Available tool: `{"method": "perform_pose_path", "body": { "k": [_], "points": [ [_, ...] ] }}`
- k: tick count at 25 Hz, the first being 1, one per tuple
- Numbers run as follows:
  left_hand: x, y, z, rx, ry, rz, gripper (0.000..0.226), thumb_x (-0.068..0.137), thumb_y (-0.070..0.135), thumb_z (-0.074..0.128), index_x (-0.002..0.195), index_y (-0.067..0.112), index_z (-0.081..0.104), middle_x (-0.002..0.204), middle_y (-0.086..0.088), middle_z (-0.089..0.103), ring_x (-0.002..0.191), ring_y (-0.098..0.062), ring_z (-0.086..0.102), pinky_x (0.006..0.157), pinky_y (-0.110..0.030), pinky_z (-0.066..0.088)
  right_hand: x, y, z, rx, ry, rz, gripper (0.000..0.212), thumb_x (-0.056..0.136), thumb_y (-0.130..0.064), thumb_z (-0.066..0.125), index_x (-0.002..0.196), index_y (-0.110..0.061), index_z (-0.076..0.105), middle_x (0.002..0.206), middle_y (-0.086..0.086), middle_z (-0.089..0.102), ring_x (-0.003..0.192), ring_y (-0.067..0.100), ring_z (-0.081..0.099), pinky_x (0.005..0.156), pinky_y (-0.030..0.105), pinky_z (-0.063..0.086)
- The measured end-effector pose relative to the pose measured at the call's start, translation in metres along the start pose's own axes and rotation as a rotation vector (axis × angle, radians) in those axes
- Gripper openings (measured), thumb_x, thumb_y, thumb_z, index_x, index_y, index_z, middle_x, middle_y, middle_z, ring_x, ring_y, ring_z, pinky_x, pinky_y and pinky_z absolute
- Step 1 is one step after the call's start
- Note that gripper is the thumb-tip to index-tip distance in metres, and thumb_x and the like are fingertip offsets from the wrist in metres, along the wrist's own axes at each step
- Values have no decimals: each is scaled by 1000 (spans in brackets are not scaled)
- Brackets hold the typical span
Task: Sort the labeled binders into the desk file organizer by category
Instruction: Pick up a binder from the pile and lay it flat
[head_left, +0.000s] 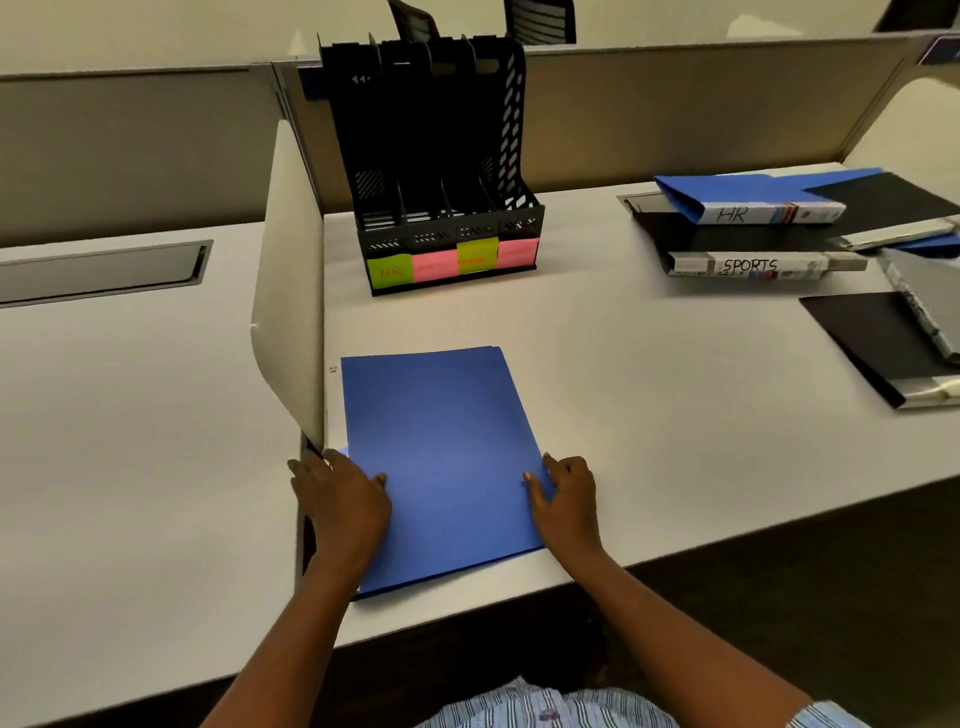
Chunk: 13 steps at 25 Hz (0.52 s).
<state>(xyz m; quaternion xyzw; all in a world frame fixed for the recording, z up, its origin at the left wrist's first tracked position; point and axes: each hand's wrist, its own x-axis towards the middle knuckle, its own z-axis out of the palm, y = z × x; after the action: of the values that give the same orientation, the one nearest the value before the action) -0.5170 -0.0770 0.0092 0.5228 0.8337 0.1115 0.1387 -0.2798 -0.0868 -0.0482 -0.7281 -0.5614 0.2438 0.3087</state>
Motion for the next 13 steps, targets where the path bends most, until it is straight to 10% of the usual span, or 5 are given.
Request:
{"method": "perform_pose_path", "body": {
  "k": [4, 13],
  "points": [
    [-15, 36, 14, -24, -12, 289, 72, 97, 34, 45, 148, -2, 9, 158, -19, 4, 146, -34, -5, 120, -39, 0, -3, 4, -9, 9, -51, 9, 41, 95, -31, 58, 126, -5, 57, 119, 10, 55, 108, 22, 54, 88, 23, 43],
    [-57, 102, 59, -172, -229, 455, 66, 98, 42, 40, 147, 2, 22, 157, -14, 17, 146, -30, 1, 119, -39, 7, -16, 34, -56, -266, -68, -48, 55, 97, -46, 46, 143, -17, 39, 148, 4, 40, 136, 20, 36, 111, 34, 29]
  ]
}}
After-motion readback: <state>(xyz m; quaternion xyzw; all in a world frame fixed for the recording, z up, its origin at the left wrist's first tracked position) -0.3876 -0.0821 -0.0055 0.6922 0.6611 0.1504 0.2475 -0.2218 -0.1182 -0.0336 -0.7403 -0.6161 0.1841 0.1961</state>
